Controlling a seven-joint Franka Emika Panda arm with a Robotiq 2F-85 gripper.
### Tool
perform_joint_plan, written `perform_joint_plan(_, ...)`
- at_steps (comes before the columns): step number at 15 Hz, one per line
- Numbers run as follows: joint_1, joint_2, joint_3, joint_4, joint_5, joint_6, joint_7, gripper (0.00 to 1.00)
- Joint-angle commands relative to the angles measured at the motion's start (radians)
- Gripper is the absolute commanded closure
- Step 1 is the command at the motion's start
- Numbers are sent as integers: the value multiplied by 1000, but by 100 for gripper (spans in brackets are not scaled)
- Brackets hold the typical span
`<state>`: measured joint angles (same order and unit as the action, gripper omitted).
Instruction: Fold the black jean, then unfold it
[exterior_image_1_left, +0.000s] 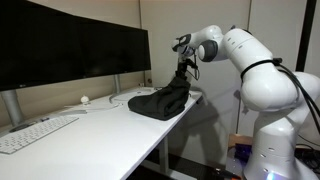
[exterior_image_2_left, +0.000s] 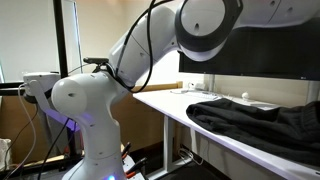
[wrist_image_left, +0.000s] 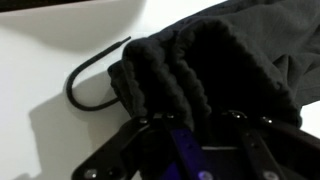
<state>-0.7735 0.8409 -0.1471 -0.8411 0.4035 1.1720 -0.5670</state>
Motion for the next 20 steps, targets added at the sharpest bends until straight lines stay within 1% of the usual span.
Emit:
perform_joint_plan(1, 0, -5, 0, -4, -11, -23, -20, 89)
perform_joint_plan(4, 7, -11, -3, -8, -16, -15, -20, 93)
perform_joint_plan(5, 12, -15, -6, -10, -23, -9, -18, 93)
perform_joint_plan(6, 14, -18, -7, -12, -26, -6, -19, 90)
perform_joint_plan(12, 40, -63, -11, -24, -54, 10, -23, 90)
perform_joint_plan(20, 110, -214, -13, -97, -103, 67, -31, 90)
